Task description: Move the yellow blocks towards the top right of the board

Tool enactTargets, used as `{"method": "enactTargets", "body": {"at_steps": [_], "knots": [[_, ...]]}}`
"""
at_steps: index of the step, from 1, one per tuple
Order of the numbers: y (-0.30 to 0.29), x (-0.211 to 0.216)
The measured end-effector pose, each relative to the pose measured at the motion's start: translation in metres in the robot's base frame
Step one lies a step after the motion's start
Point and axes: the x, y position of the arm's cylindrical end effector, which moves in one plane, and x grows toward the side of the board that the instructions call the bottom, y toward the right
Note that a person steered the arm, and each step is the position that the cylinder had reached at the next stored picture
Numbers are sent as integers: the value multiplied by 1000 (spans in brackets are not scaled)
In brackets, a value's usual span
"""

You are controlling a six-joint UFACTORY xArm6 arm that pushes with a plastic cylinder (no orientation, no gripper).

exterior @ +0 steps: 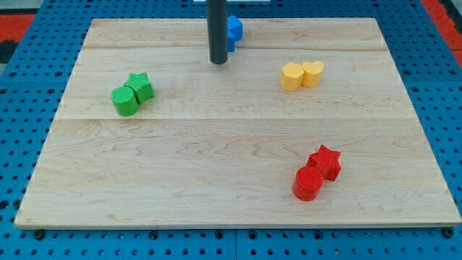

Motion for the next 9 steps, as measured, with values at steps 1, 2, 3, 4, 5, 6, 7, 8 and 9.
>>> {"method": "enactTargets", "body": {"at_steps": [1,2,3,4,5,6,7,8,9], "knots": [[51,30],[121,55],[163,76],[182,55],[174,31],[170,-25],[179,-67],[191,-64],[229,3]]}}
